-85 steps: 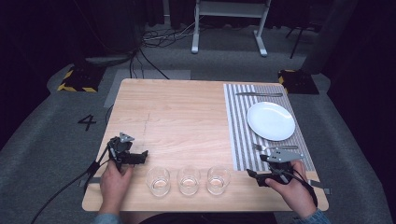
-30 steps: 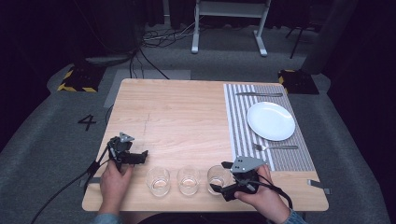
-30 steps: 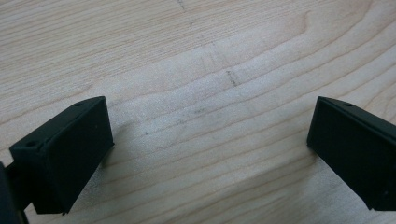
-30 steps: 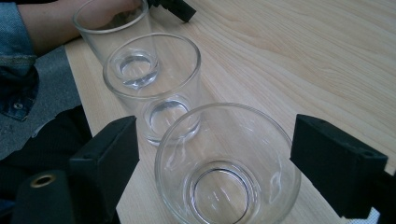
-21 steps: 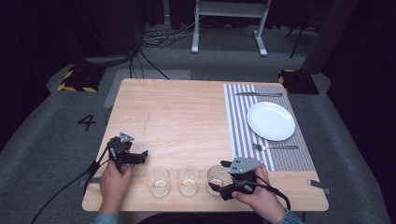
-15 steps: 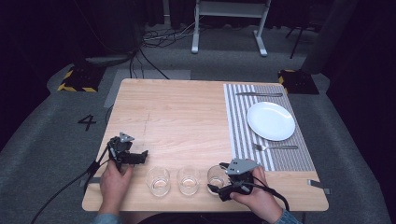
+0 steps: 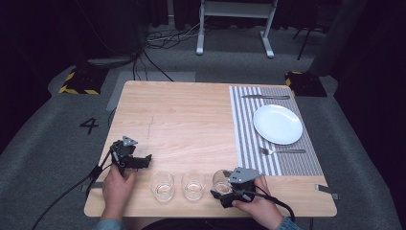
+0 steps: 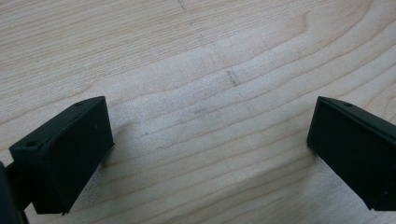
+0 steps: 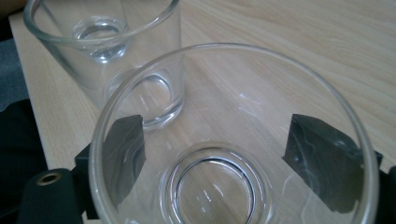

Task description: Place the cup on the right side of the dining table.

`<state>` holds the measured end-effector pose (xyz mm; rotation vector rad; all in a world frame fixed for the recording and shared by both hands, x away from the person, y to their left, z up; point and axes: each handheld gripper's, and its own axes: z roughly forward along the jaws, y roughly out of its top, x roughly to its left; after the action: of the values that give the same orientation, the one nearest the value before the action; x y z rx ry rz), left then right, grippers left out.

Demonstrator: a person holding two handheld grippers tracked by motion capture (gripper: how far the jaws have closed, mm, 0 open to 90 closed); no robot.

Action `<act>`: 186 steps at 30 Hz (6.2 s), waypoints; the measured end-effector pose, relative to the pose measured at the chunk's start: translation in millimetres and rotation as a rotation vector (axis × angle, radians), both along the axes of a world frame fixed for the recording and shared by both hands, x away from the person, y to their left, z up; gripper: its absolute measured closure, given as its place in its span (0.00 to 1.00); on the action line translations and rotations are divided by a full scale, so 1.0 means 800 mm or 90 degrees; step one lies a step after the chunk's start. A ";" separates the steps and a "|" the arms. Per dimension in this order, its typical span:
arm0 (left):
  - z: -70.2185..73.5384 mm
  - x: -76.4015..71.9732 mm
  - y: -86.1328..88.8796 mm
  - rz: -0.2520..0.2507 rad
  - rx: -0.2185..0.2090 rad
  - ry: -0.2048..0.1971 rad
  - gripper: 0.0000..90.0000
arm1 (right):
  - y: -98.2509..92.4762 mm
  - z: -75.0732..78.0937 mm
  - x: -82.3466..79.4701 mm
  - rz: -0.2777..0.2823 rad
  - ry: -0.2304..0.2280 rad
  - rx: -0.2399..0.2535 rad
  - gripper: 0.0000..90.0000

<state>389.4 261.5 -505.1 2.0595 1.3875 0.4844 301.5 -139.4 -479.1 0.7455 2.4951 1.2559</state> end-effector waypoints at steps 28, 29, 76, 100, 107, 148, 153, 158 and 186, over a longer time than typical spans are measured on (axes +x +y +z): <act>0.000 0.000 0.000 0.000 0.000 0.000 0.00 | 0.002 -0.003 -0.004 -0.033 0.001 0.013 0.22; 0.000 0.000 0.000 0.000 0.000 0.000 0.00 | 0.002 -0.002 -0.004 -0.035 0.003 0.013 0.22; 0.000 -0.002 0.000 0.000 -0.001 0.001 0.00 | -0.012 0.115 0.054 -0.059 -0.025 0.018 0.22; -0.001 -0.003 0.000 0.003 -0.004 -0.001 0.00 | -0.039 0.188 0.135 -0.123 -0.047 0.001 0.22; 0.000 -0.002 0.000 0.008 -0.002 -0.001 0.00 | -0.047 0.198 0.160 -0.157 -0.038 -0.001 0.22; 0.000 -0.003 0.000 0.004 -0.001 0.000 0.00 | -0.066 0.147 0.390 -0.400 0.012 0.007 0.22; 0.000 -0.003 0.000 0.004 0.000 0.000 0.00 | -0.071 0.131 0.403 -0.417 0.020 0.003 0.22; 0.000 -0.003 0.000 0.004 -0.001 0.000 0.00 | -0.074 0.114 0.413 -0.432 0.033 -0.008 0.22; 0.000 -0.003 0.000 0.003 -0.002 0.002 0.00 | -0.069 0.040 0.429 -0.470 0.085 -0.103 0.22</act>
<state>387.4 261.7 -505.1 2.0562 1.3931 0.4815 644.5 -194.6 -447.0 1.5474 2.0406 0.7420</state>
